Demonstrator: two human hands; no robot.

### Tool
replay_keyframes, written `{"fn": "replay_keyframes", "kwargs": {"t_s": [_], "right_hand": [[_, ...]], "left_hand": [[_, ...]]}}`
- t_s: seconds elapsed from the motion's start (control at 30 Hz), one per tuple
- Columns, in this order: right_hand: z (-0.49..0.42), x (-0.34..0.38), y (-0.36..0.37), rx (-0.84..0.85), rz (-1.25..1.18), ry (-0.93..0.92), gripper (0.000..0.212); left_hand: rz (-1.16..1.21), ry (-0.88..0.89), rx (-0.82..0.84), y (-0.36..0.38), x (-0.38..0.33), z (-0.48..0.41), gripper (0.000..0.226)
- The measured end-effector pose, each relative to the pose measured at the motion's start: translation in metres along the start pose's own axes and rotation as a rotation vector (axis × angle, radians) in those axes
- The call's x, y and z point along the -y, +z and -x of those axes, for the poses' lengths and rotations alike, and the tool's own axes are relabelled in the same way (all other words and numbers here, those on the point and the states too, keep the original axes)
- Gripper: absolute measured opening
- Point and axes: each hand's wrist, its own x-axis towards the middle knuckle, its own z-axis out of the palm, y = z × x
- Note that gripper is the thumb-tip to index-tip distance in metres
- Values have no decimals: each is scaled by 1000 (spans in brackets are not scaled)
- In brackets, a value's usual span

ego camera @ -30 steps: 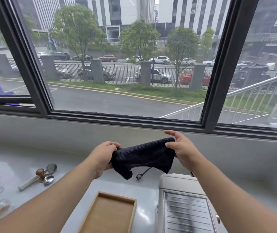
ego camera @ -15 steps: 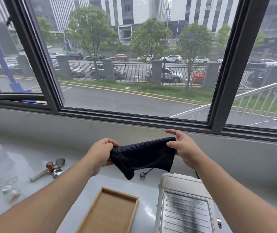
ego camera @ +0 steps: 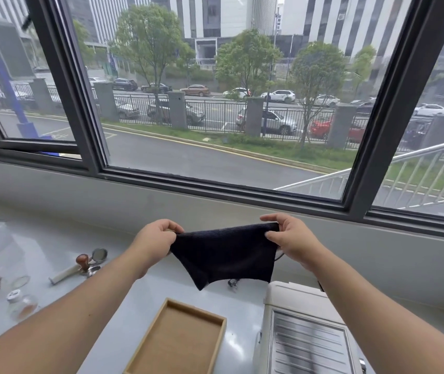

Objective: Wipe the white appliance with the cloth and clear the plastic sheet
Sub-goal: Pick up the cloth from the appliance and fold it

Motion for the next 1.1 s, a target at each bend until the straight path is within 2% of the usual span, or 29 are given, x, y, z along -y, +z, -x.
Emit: {"fn": "replay_keyframes", "kwargs": {"t_s": [0.2, 0.27, 0.37, 0.4, 0.5, 0.6, 0.67, 0.93, 1.1], "right_hand": [[-7, 18, 20, -39, 103, -11, 36], [-10, 26, 27, -70, 172, -14, 34], [-13, 34, 35, -103, 270, 2, 30], [-14, 36, 40, -108, 307, 6, 29], [-17, 39, 56, -135, 439, 9, 22], [-18, 39, 67, -170, 536, 48, 19], [-19, 40, 72, -207, 596, 74, 17], [-18, 38, 97, -249, 465, 165, 5], [-20, 37, 126, -250, 275, 228, 10]], "left_hand": [[-143, 62, 114, -14, 9, -13, 45], [-202, 71, 151, -22, 13, -19, 36], [-262, 98, 194, -29, 19, -28, 9], [-337, 132, 180, -31, 20, -30, 4], [-612, 272, 49, -32, 21, -40, 18], [-680, 408, 17, -36, 24, -49, 20], [-667, 406, 58, -41, 26, -54, 18], [-526, 273, 24, -51, 25, -63, 20], [-533, 193, 60, -51, 27, -69, 23]]}}
